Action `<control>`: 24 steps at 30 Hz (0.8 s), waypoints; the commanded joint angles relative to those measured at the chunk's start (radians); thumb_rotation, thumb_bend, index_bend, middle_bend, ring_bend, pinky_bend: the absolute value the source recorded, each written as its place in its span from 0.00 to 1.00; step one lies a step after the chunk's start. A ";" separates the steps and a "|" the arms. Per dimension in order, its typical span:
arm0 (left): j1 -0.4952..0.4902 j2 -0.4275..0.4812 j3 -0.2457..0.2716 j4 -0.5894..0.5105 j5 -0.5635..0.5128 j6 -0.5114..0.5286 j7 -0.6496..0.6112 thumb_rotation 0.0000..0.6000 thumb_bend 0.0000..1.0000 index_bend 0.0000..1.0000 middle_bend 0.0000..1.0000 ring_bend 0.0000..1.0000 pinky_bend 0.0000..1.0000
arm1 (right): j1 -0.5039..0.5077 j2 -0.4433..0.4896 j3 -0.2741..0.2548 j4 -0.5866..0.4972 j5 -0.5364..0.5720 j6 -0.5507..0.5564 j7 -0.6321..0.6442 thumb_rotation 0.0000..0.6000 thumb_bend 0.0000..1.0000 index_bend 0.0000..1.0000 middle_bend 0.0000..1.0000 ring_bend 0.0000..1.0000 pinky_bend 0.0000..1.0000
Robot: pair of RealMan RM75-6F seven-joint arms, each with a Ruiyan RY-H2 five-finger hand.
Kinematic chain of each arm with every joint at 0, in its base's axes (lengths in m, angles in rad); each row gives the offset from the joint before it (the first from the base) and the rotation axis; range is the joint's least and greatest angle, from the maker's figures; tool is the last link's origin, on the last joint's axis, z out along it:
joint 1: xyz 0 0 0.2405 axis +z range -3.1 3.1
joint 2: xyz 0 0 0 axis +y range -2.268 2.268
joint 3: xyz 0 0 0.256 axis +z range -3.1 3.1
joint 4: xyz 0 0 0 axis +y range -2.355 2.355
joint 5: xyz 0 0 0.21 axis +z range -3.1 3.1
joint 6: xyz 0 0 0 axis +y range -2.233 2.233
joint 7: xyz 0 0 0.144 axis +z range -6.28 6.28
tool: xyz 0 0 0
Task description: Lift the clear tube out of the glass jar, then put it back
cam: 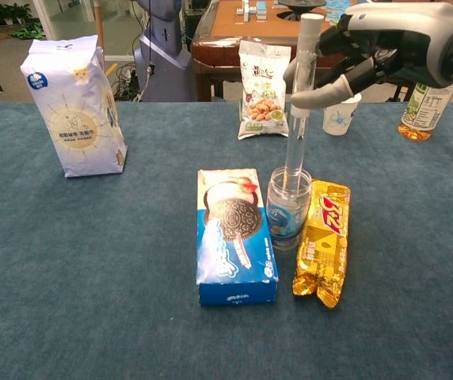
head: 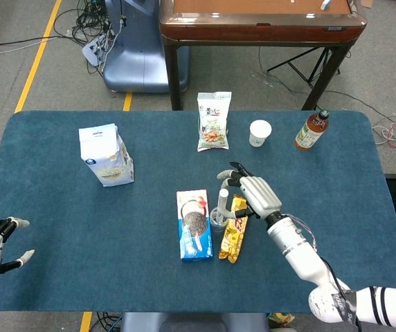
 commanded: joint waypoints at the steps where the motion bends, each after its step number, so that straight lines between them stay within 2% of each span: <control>1: 0.001 0.000 0.000 0.000 0.000 0.001 0.000 1.00 0.16 0.36 0.36 0.32 0.43 | -0.009 0.012 0.004 -0.011 -0.014 0.012 0.005 1.00 0.37 0.64 0.28 0.08 0.17; 5: 0.002 0.000 0.000 -0.002 0.000 0.003 0.002 1.00 0.16 0.36 0.36 0.32 0.43 | -0.029 0.037 0.010 -0.031 -0.043 0.035 0.024 1.00 0.37 0.65 0.32 0.13 0.20; 15: 0.006 0.001 0.004 -0.005 0.006 0.010 0.004 1.00 0.16 0.36 0.36 0.32 0.43 | -0.074 0.070 0.010 -0.056 -0.112 0.097 0.041 1.00 0.37 0.68 0.51 0.35 0.43; 24: 0.008 0.004 0.005 -0.006 0.005 0.009 -0.001 1.00 0.16 0.36 0.36 0.32 0.43 | -0.126 0.068 -0.022 -0.004 -0.253 0.163 0.077 1.00 0.39 0.73 0.54 0.38 0.45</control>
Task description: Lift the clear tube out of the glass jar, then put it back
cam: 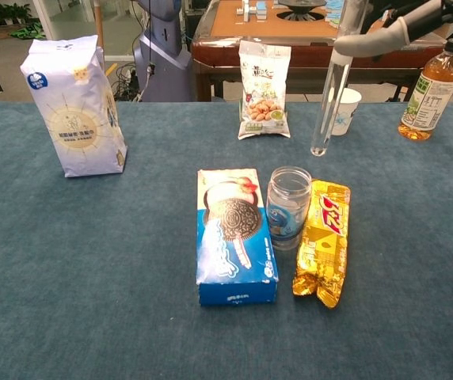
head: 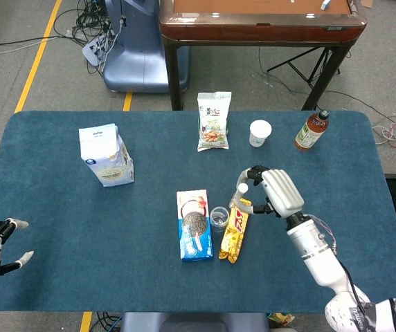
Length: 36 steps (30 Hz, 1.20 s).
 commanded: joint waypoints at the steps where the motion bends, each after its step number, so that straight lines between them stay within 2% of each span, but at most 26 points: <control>1: -0.001 0.000 0.000 -0.001 -0.001 -0.002 0.001 1.00 0.16 0.36 0.36 0.32 0.43 | -0.022 -0.003 -0.018 0.038 -0.065 0.018 0.039 1.00 0.39 0.74 0.54 0.38 0.45; 12: -0.002 -0.001 0.000 -0.002 -0.005 -0.008 0.007 1.00 0.16 0.36 0.36 0.32 0.43 | -0.068 -0.019 -0.053 0.174 -0.202 0.036 0.235 1.00 0.44 0.77 0.62 0.46 0.48; 14: -0.002 -0.001 0.000 -0.003 -0.006 -0.010 0.008 1.00 0.16 0.36 0.36 0.32 0.43 | -0.078 -0.030 -0.055 0.200 -0.233 0.051 0.313 1.00 0.44 0.78 0.63 0.47 0.49; 20: -0.003 -0.001 0.001 -0.003 -0.007 -0.013 0.011 1.00 0.16 0.36 0.36 0.32 0.43 | -0.124 -0.075 -0.057 0.301 -0.349 0.162 0.665 1.00 0.45 0.79 0.64 0.48 0.49; 22: -0.003 -0.001 0.001 -0.004 -0.008 -0.014 0.011 1.00 0.16 0.36 0.36 0.32 0.43 | -0.128 -0.067 -0.063 0.313 -0.355 0.160 0.698 1.00 0.46 0.79 0.64 0.49 0.49; 25: -0.003 -0.002 0.001 -0.004 -0.008 -0.015 0.013 1.00 0.16 0.36 0.36 0.32 0.43 | -0.128 -0.046 -0.069 0.317 -0.338 0.134 0.628 1.00 0.46 0.79 0.65 0.49 0.49; 32: -0.004 -0.002 0.001 -0.006 -0.007 -0.015 0.018 1.00 0.16 0.36 0.36 0.32 0.43 | -0.112 0.044 -0.080 0.195 -0.172 0.012 0.204 1.00 0.46 0.79 0.67 0.50 0.49; 36: -0.003 -0.001 0.002 -0.007 -0.007 -0.015 0.019 1.00 0.16 0.36 0.36 0.32 0.43 | -0.109 0.053 -0.078 0.140 -0.079 0.009 0.015 1.00 0.46 0.79 0.67 0.50 0.49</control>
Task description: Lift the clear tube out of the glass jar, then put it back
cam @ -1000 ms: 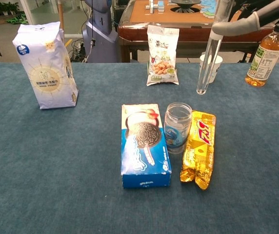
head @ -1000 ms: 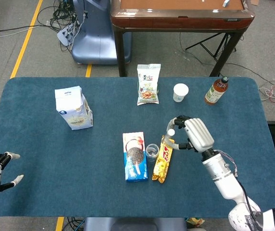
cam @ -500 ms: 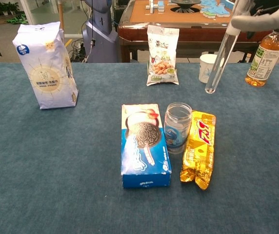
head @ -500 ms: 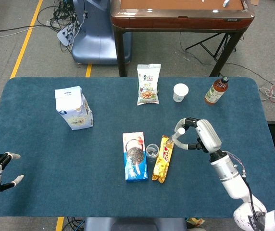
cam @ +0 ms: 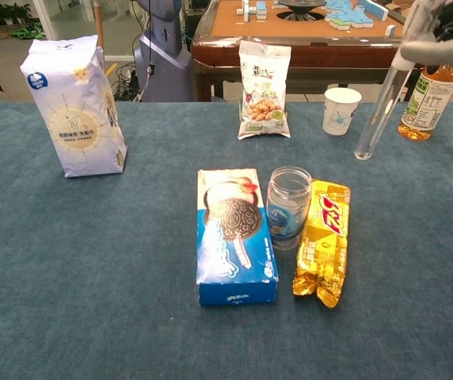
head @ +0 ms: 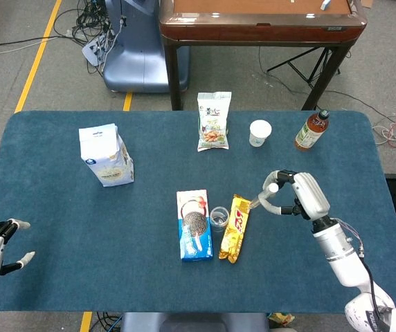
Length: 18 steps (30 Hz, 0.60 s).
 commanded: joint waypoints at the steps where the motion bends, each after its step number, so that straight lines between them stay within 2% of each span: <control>1: 0.000 0.000 0.000 0.000 0.000 0.001 -0.001 1.00 0.16 0.36 0.36 0.32 0.43 | 0.004 0.047 -0.006 -0.096 0.157 -0.053 -0.339 1.00 0.46 0.79 0.67 0.50 0.49; 3: 0.000 0.000 -0.001 0.000 -0.001 0.001 -0.001 1.00 0.16 0.36 0.36 0.32 0.43 | 0.003 0.034 0.001 -0.099 0.175 -0.047 -0.349 1.00 0.46 0.79 0.67 0.50 0.49; 5: 0.000 0.001 -0.001 -0.001 -0.001 0.000 -0.002 1.00 0.16 0.36 0.36 0.32 0.43 | -0.003 0.014 0.012 -0.089 0.161 -0.037 -0.291 1.00 0.46 0.79 0.67 0.50 0.49; 7: 0.000 0.002 -0.001 -0.001 -0.001 0.001 -0.003 1.00 0.16 0.36 0.36 0.32 0.43 | -0.019 -0.011 0.030 -0.075 0.125 -0.028 -0.124 1.00 0.46 0.79 0.67 0.50 0.49; 9: 0.001 0.002 -0.001 0.000 -0.002 0.001 -0.005 1.00 0.16 0.36 0.36 0.32 0.43 | -0.037 -0.025 0.049 -0.060 0.081 -0.023 0.099 1.00 0.46 0.79 0.67 0.50 0.49; 12: 0.001 0.003 -0.002 0.000 -0.004 0.001 -0.009 1.00 0.16 0.36 0.36 0.32 0.43 | -0.057 -0.033 0.064 -0.021 0.026 -0.007 0.333 1.00 0.46 0.79 0.67 0.51 0.49; 15: 0.001 0.004 -0.003 0.000 -0.005 0.001 -0.011 1.00 0.16 0.36 0.36 0.32 0.43 | -0.062 -0.028 0.061 0.008 -0.001 -0.004 0.383 1.00 0.46 0.79 0.67 0.51 0.49; 18: 0.001 0.004 -0.002 -0.001 -0.005 0.000 -0.010 1.00 0.16 0.36 0.36 0.32 0.43 | -0.060 -0.009 0.049 0.010 0.004 -0.017 0.285 1.00 0.46 0.79 0.68 0.51 0.49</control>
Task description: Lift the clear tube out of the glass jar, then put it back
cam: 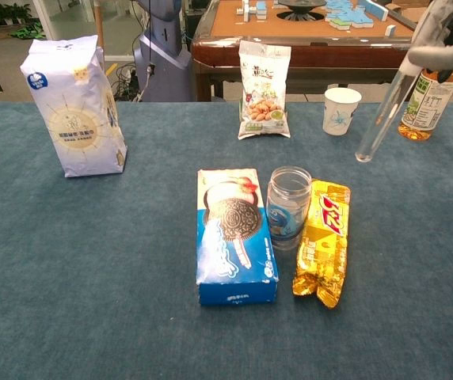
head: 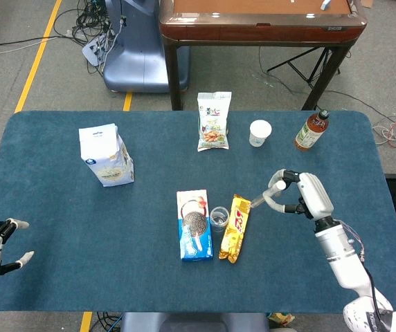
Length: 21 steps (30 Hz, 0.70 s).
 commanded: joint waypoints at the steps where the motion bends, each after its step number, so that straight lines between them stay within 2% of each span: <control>1: 0.000 0.000 0.001 -0.001 0.001 0.000 0.001 1.00 0.16 0.36 0.36 0.32 0.43 | -0.026 0.008 0.010 0.038 -0.054 -0.009 0.108 1.00 0.46 0.79 0.68 0.51 0.49; 5: 0.000 0.000 0.000 -0.001 0.000 -0.001 0.001 1.00 0.16 0.36 0.36 0.32 0.43 | -0.011 0.045 -0.004 -0.027 0.068 -0.047 -0.213 1.00 0.46 0.79 0.69 0.51 0.50; 9: -0.001 0.001 0.000 -0.001 0.000 -0.002 0.000 1.00 0.16 0.36 0.36 0.32 0.43 | 0.013 0.061 -0.010 -0.085 0.180 -0.050 -0.468 1.00 0.46 0.79 0.69 0.52 0.51; 14: -0.001 0.001 0.000 0.000 -0.001 -0.003 0.000 1.00 0.16 0.36 0.36 0.32 0.43 | 0.035 0.049 -0.014 -0.119 0.272 -0.011 -0.680 1.00 0.46 0.80 0.69 0.52 0.51; 16: -0.001 0.001 0.000 -0.001 -0.001 -0.003 -0.001 1.00 0.16 0.36 0.36 0.32 0.43 | 0.037 0.037 -0.012 -0.120 0.287 -0.002 -0.697 1.00 0.46 0.80 0.69 0.52 0.51; 18: -0.001 0.001 0.000 -0.001 -0.001 -0.002 -0.002 1.00 0.16 0.36 0.36 0.32 0.43 | 0.034 0.024 -0.005 -0.114 0.283 -0.005 -0.662 1.00 0.46 0.79 0.69 0.52 0.51; 21: -0.001 0.001 0.000 -0.001 -0.001 -0.002 -0.001 1.00 0.16 0.36 0.36 0.32 0.43 | 0.019 0.017 0.013 -0.097 0.220 -0.038 -0.485 1.00 0.47 0.80 0.69 0.53 0.51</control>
